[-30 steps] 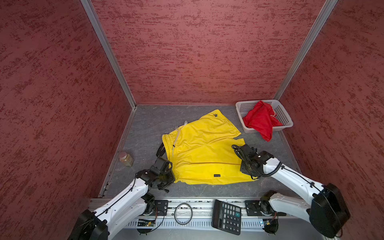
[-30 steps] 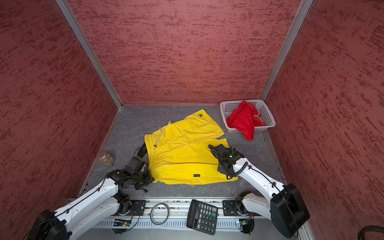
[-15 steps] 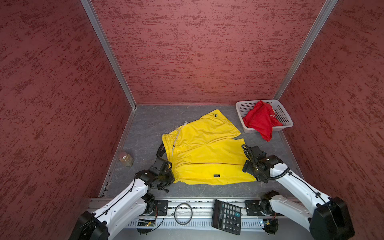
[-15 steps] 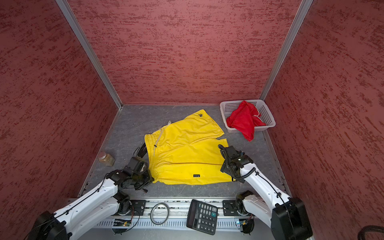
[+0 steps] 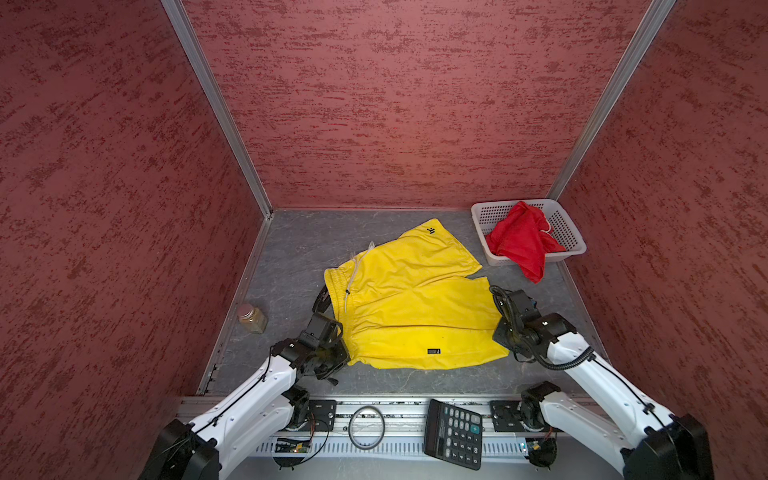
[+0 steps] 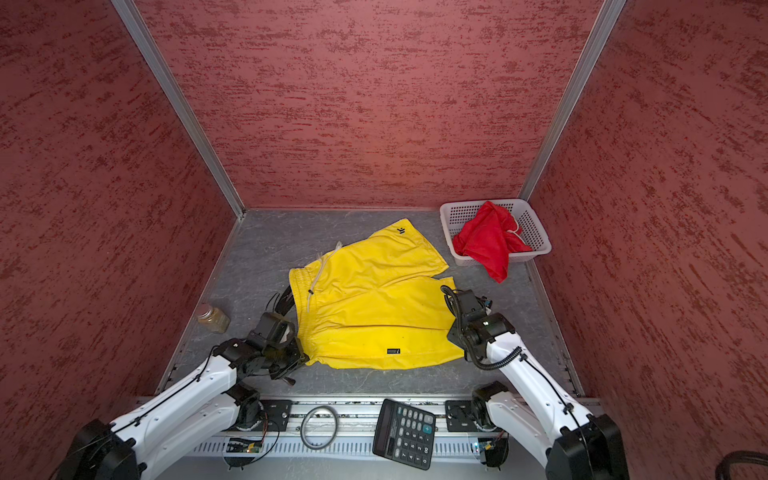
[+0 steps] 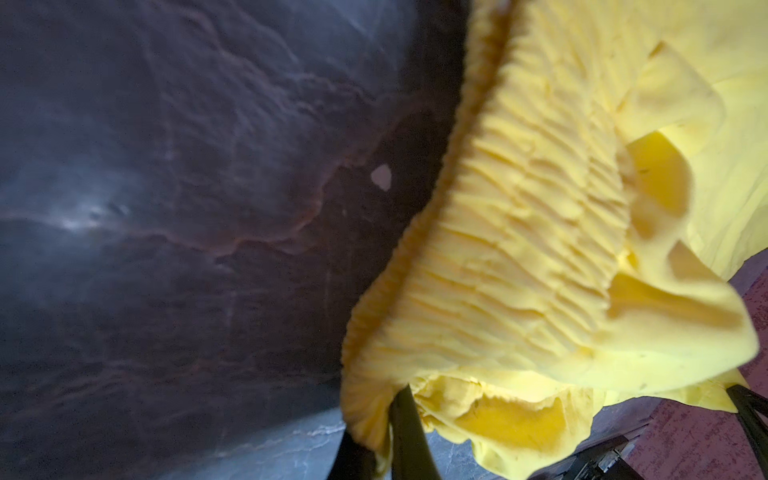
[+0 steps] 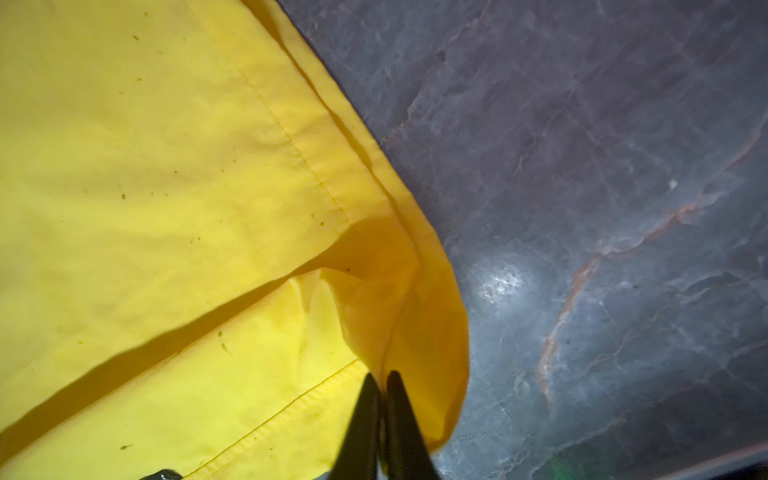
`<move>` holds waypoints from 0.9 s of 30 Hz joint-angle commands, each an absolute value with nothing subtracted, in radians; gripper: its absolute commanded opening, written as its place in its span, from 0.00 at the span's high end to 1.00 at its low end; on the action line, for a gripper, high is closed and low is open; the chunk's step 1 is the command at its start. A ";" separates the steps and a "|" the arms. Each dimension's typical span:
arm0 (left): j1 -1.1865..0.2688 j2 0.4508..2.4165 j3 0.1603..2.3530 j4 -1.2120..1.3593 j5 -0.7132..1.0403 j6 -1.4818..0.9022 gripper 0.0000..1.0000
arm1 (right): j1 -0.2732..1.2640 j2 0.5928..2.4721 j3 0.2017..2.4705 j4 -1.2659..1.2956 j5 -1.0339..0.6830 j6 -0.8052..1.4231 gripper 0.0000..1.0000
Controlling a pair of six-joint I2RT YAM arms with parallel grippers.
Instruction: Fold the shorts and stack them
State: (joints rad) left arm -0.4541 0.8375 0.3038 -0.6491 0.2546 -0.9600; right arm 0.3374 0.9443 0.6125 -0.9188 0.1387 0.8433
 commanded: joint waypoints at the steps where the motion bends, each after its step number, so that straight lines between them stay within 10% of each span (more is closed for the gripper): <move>1: -0.435 0.825 0.261 -0.760 0.211 -0.951 1.00 | 0.317 0.936 0.649 -0.947 0.161 0.840 1.00; 27: -0.281 0.459 0.520 -0.966 0.334 -0.963 1.00 | 0.158 0.948 0.903 -0.751 0.059 0.687 1.00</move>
